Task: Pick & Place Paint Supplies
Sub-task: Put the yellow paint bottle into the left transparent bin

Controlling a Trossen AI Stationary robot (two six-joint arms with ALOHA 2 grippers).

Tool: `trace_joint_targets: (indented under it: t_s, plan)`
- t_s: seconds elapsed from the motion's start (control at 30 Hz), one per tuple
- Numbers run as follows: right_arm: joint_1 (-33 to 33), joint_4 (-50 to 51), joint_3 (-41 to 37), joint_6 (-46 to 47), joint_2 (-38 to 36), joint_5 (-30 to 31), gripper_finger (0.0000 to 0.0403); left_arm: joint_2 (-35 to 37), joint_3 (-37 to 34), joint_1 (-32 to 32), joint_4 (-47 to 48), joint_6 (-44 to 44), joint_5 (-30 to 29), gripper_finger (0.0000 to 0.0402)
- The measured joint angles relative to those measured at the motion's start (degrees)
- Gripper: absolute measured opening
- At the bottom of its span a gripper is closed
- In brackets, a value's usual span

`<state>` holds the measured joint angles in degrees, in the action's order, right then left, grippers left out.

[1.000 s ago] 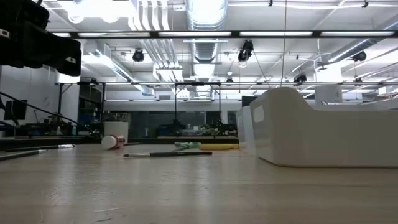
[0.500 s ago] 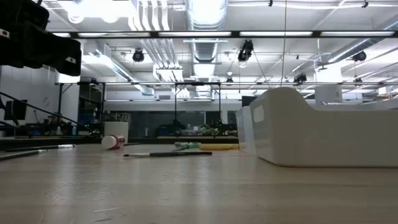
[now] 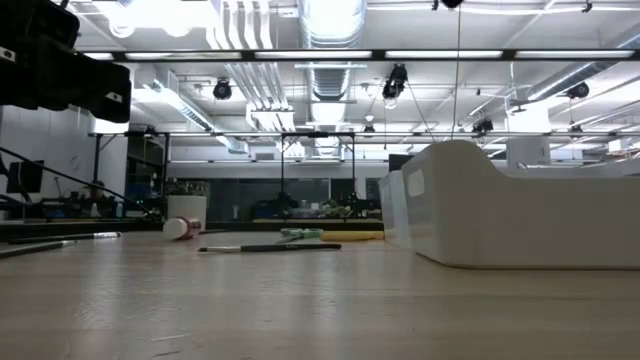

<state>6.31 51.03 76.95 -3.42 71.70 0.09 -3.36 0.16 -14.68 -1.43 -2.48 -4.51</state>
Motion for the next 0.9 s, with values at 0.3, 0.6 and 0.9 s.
trace_joint_targets:
  t_s: [0.3, 0.6, 0.9]
  plan:
    - [-8.5, 0.5, -5.5, 0.5, 0.9, 0.1, 0.0008, -0.2, 0.0, 0.0, 0.0, 0.0, 0.0, 0.0003]
    - [-20.3, 0.6, -7.1, -1.7, 4.7, 4.4, 0.0008, -0.6, 0.0, 0.0, 0.0, 0.0, 0.0, 0.0003]
    - [-36.3, 1.0, -4.9, -1.2, 13.0, -5.3, 0.0008, -0.6, 0.0, 0.0, 0.0, 0.0, 0.0, 0.0003]
